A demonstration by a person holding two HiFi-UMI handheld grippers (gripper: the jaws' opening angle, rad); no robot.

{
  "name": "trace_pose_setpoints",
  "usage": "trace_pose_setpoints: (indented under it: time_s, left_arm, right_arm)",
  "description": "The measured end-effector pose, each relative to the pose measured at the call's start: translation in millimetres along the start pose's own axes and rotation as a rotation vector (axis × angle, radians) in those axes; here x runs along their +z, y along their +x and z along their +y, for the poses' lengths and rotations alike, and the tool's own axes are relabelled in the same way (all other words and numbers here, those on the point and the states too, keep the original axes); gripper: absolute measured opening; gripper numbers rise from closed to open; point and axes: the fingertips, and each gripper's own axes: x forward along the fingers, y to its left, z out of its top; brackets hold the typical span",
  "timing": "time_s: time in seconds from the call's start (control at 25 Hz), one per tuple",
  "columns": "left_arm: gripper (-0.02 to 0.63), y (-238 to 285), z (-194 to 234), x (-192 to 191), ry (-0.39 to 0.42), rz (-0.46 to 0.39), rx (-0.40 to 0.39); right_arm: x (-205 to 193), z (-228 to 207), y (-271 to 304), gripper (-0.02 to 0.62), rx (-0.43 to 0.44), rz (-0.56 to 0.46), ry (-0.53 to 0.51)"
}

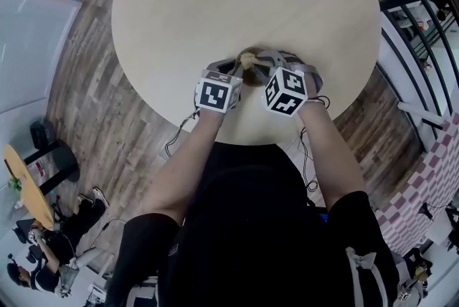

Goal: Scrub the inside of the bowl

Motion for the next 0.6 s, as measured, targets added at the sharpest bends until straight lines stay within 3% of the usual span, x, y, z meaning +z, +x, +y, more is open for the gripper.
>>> trace_pose_setpoints:
  time_s: [0.16, 0.32, 0.44, 0.6]
  left_arm:
    - [0.057, -2, -11, -2, -0.001, -0.002, -0.025]
    - [0.069, -6, -20, -7, -0.009, -0.010, -0.030]
    - [0.075, -9, -16, -8, -0.058, -0.045, -0.008]
    - [0.069, -11, -4, -1, -0.127, -0.084, 0.023]
  right_arm:
    - [-5, -1, 8, 0.071, 0.052, 0.049, 0.040]
    - [-5, -4, 16, 0.071, 0.024, 0.055, 0.148]
    - [-1, -18, 15, 0.071, -0.029, -0.018, 0.370]
    - [4, -39, -1, 0.071, 0.005, -0.280, 0.806]
